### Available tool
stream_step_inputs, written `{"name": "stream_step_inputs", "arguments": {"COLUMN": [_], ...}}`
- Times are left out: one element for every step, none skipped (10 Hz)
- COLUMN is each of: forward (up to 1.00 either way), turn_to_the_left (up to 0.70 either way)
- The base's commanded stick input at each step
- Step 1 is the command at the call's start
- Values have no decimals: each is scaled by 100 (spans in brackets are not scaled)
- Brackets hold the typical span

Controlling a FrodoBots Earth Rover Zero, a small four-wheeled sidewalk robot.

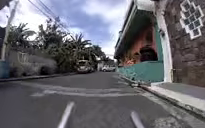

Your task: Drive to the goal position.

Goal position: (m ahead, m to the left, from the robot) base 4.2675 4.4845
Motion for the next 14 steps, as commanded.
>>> {"name": "stream_step_inputs", "arguments": {"forward": [70,70,70,70,70,70,70,70,70,70,70,70,70,70], "turn_to_the_left": [0,0,0,0,0,0,0,0,0,0,0,-17,-35,-35]}}
